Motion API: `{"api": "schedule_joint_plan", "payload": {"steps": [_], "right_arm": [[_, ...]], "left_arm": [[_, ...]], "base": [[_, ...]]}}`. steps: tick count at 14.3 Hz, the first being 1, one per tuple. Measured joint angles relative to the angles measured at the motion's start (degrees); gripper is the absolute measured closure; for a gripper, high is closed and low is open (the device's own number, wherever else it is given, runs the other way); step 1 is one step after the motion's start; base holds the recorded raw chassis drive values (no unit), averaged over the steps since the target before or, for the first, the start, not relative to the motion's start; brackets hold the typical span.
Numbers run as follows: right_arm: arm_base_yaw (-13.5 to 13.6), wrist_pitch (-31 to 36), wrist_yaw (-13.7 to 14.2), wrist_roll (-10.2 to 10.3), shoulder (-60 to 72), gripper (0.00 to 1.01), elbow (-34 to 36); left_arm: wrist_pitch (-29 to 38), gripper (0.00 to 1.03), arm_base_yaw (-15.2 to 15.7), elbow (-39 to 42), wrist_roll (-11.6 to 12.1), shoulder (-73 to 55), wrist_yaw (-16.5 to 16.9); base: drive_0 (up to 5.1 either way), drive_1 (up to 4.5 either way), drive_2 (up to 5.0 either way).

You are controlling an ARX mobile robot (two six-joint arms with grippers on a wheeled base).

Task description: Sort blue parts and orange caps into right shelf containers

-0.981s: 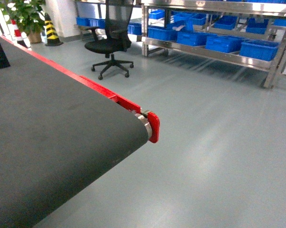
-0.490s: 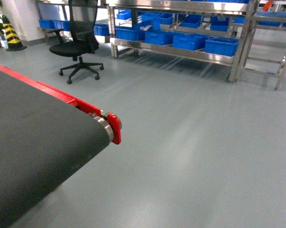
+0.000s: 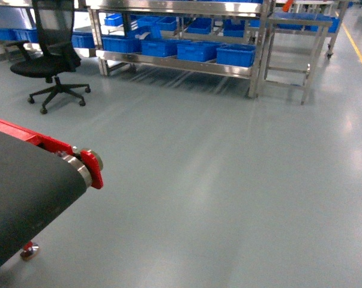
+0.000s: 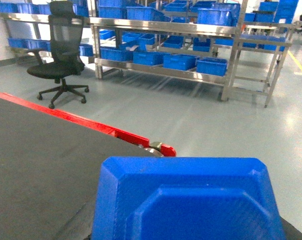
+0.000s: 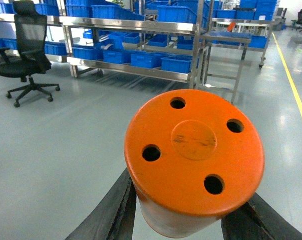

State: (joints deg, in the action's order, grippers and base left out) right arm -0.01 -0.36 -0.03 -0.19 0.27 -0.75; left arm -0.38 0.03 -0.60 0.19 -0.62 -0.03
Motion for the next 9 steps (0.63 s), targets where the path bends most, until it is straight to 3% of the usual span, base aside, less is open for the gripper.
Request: {"api": "schedule_joint_plan", "payload": {"steps": [9], "right_arm": [[0.0,0.0,0.0,0.0,0.0,0.6,0.0]], "left_arm": [[0.0,0.6,0.0,0.0,0.0,0.0,0.0]], "base": [[-1.6,-1.61,-1.6]]}}
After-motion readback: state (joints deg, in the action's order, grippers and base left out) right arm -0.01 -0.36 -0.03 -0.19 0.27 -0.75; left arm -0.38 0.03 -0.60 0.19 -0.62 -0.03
